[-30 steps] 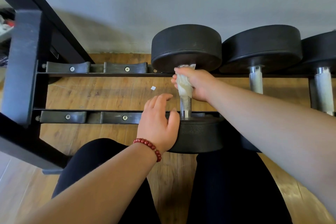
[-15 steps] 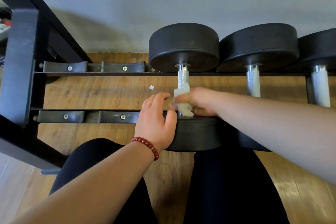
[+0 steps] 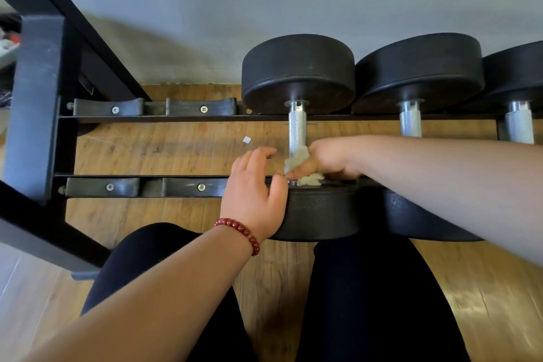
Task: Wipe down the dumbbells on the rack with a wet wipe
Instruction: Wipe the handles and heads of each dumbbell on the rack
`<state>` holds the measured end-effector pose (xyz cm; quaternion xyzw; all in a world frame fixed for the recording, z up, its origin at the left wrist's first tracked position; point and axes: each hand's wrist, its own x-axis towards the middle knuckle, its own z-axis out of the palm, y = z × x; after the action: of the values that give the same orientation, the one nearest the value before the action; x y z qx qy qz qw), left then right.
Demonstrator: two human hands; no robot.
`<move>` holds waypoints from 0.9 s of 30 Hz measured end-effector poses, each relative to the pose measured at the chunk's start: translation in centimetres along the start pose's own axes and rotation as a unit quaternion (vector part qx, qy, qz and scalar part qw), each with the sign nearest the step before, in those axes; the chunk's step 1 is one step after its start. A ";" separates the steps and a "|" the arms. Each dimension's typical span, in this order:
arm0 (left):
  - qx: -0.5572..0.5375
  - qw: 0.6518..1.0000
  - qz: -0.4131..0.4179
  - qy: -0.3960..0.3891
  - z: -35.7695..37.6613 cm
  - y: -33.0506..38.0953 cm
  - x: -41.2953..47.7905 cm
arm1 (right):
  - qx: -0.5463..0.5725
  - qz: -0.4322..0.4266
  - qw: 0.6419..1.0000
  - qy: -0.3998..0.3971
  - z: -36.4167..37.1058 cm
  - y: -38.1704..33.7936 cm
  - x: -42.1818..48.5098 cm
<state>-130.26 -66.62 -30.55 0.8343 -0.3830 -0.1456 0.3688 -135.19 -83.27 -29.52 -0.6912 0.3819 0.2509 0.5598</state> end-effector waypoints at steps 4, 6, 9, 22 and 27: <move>0.000 1.000 0.000 -0.004 0.1 -0.1 0.1 | -0.082 -0.025 0.995 0.055 0.9 0.3 -0.2; 0.000 1.000 -0.002 -0.002 0.1 -0.1 0.1 | -0.093 -0.018 0.994 0.047 0.7 0.8 -0.1; -0.001 1.000 -0.001 -0.001 0.2 -0.1 0.1 | -0.048 0.003 0.999 0.003 0.1 1.1 -0.1; -0.013 1.000 -0.001 -0.005 0.1 -0.1 0.1 | -0.194 -0.027 0.979 0.054 0.3 0.8 -0.3; -0.027 1.000 0.005 -0.009 0.3 -0.3 0.2 | -0.205 -0.040 0.975 0.071 0.8 0.7 -0.1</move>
<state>-130.08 -66.78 -30.94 0.8207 -0.3863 -0.1619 0.3886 -135.72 -82.52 -30.03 -0.8220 0.3334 0.2519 0.3869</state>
